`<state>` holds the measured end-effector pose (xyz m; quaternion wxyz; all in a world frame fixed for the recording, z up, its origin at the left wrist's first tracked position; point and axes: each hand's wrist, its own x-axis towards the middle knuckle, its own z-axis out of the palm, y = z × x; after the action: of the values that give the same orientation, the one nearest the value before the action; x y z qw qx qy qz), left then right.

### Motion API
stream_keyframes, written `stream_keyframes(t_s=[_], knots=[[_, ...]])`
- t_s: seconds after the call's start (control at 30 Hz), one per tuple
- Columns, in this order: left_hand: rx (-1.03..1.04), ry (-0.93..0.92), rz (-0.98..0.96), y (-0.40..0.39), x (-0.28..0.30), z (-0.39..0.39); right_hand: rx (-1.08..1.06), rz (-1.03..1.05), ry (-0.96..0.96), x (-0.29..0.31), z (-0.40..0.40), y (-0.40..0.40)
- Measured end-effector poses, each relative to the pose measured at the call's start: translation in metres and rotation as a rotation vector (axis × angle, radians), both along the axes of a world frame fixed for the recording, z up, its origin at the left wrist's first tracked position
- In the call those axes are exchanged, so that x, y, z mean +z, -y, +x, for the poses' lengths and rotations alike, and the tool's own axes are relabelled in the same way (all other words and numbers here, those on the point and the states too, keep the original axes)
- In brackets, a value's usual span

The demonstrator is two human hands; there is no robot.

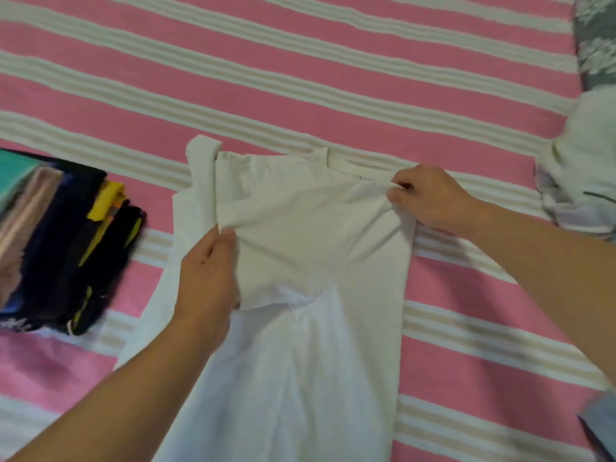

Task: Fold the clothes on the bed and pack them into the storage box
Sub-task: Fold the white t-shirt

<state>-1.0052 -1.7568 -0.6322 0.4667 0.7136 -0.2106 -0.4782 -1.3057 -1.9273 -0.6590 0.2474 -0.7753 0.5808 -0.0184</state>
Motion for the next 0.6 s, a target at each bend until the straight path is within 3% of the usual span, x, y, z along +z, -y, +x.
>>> stream_keyframes(t_s=[0.07,0.27,0.43,0.6], knots=[[0.03,-0.059,0.046,-0.002,-0.009,-0.001,0.006,-0.049,0.0,-0.007,0.002,0.005],[0.018,-0.135,0.133,0.012,-0.035,0.01,0.121,-0.195,-0.264,-0.031,0.015,0.011],[-0.184,-0.145,0.149,0.016,-0.032,0.015,0.046,-0.499,-0.288,-0.032,0.032,-0.011],[-0.245,-0.111,0.151,0.014,-0.027,0.022,0.108,-0.236,-0.245,-0.021,0.055,-0.008]])
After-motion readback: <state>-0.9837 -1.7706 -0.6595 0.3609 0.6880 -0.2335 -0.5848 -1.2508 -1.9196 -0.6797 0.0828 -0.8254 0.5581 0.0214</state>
